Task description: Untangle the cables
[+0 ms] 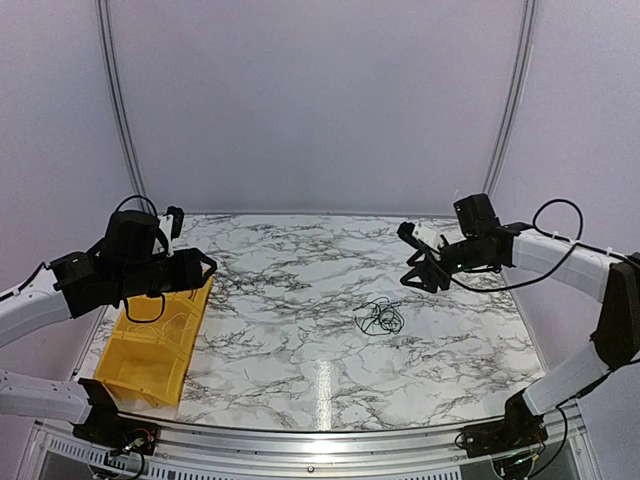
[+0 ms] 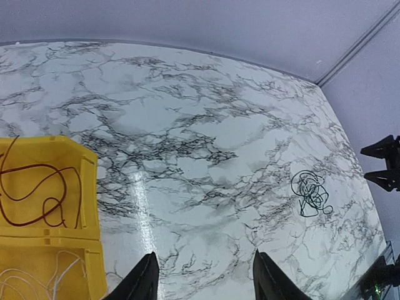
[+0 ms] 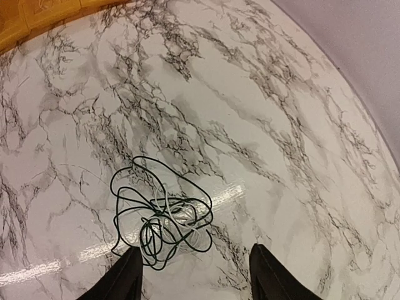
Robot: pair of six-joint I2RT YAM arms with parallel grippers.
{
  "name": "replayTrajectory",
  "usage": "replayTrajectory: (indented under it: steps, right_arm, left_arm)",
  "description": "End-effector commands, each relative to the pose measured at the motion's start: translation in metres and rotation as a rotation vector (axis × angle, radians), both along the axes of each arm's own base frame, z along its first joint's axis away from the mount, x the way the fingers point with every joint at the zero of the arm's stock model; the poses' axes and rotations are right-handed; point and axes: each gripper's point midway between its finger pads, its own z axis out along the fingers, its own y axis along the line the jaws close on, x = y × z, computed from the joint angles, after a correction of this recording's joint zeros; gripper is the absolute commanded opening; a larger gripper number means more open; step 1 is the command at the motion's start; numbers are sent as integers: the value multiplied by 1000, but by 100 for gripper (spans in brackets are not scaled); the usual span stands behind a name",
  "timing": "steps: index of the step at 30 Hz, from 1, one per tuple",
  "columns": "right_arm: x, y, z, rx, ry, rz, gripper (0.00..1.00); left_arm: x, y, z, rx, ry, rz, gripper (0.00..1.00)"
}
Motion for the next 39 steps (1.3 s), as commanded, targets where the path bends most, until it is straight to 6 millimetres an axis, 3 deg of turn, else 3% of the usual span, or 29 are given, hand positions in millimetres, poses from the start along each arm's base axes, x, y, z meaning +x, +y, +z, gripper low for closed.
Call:
replayTrajectory:
  steps: [1, 7, 19, 25, 34, 39]
  right_arm:
    - [-5, 29, -25, -133, 70, 83, 58]
    - [18, 53, -56, -235, 121, 88, 60]
    - [28, 76, -91, -259, 228, 159, 58]
    - [26, 79, -95, -260, 239, 168, 49]
    - [7, 83, -65, -214, 171, 261, 49]
    - [6, 86, -69, -252, 136, 285, 50]
  left_arm:
    - [-1, -42, 4, -106, -32, -102, 53]
    - [-9, -63, -21, -100, 24, -113, 56]
    - [-26, -92, -20, -121, -17, -233, 58]
    - [-28, -103, -26, -93, -24, -272, 58]
    - [-38, -134, -33, -52, -92, -405, 57]
    - [-38, -137, -40, -45, -115, -413, 57]
